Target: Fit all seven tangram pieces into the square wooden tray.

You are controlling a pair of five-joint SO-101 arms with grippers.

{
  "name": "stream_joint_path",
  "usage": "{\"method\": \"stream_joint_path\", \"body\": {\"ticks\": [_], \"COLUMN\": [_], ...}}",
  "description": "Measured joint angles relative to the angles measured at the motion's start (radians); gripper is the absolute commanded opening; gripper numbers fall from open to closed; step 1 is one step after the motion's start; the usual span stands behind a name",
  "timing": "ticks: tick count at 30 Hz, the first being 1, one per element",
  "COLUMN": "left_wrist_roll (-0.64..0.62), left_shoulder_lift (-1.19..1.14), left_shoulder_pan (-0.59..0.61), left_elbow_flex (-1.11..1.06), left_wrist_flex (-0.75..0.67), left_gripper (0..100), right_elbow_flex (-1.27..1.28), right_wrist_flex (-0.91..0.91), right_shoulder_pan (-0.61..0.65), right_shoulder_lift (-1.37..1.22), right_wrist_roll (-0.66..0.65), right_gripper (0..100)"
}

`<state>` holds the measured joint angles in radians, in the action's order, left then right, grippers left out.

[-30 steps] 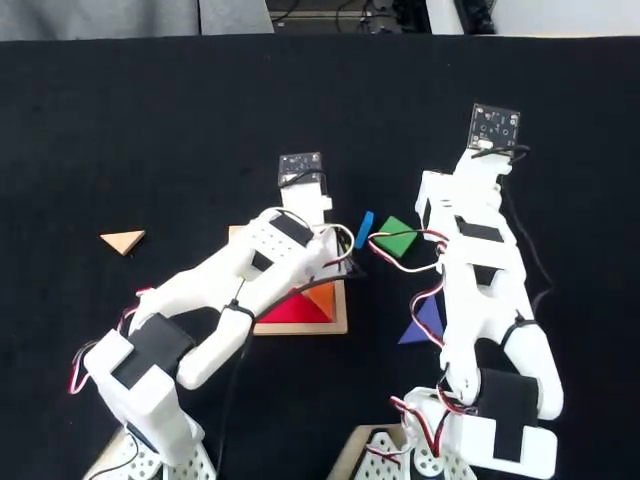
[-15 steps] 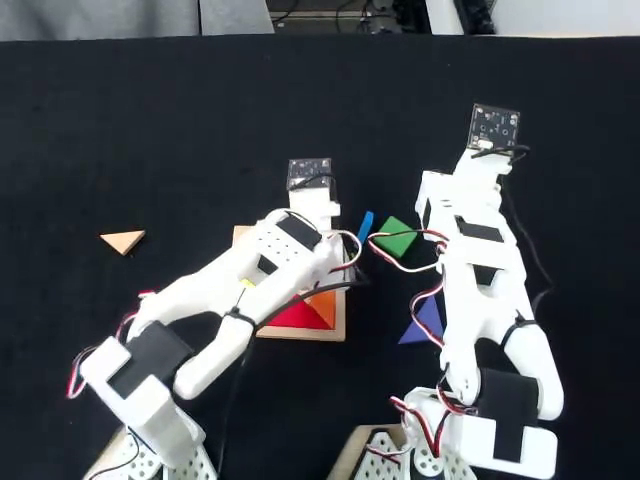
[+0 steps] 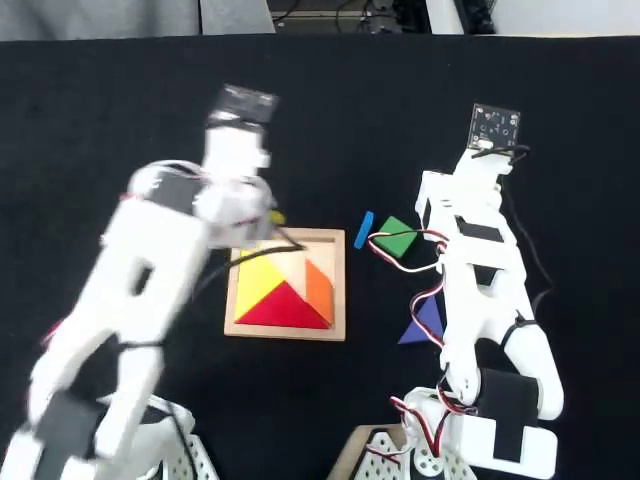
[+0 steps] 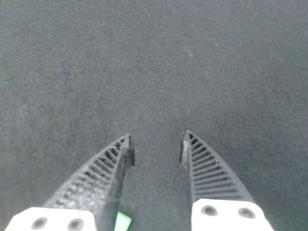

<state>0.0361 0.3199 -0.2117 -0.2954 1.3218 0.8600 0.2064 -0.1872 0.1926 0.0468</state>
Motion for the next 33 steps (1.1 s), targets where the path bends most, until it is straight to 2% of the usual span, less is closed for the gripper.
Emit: {"method": "stream_joint_path", "body": {"ticks": [3,7,13,19,26,29,33], "left_wrist_roll": [0.13,0.315,0.62,0.934,1.32,1.387,1.393], "left_shoulder_lift": [0.173,0.354,0.37,0.25,-0.017,-0.163,-0.384], "left_shoulder_pan": [0.138,0.388,0.75,1.013,1.241,1.339,1.419], "left_elbow_flex": [0.005,0.005,-0.083,-0.198,-0.216,-0.132,0.035], "left_wrist_flex": [0.064,0.143,0.152,0.061,-0.031,-0.044,-0.041], "left_gripper": [21,21,21,21,21,21,21], "right_elbow_flex": [0.0,0.0,0.0,0.0,0.0,0.0,0.0], "right_wrist_flex": [0.0,0.0,0.0,0.0,0.0,0.0,0.0], "right_shoulder_pan": [0.0,0.0,0.0,0.0,0.0,0.0,0.0], "right_shoulder_lift": [0.0,0.0,0.0,0.0,0.0,0.0,0.0], "right_wrist_roll": [0.0,0.0,0.0,0.0,0.0,0.0,0.0], "right_gripper": [16.7,16.7,16.7,16.7,16.7,16.7,16.7]}}
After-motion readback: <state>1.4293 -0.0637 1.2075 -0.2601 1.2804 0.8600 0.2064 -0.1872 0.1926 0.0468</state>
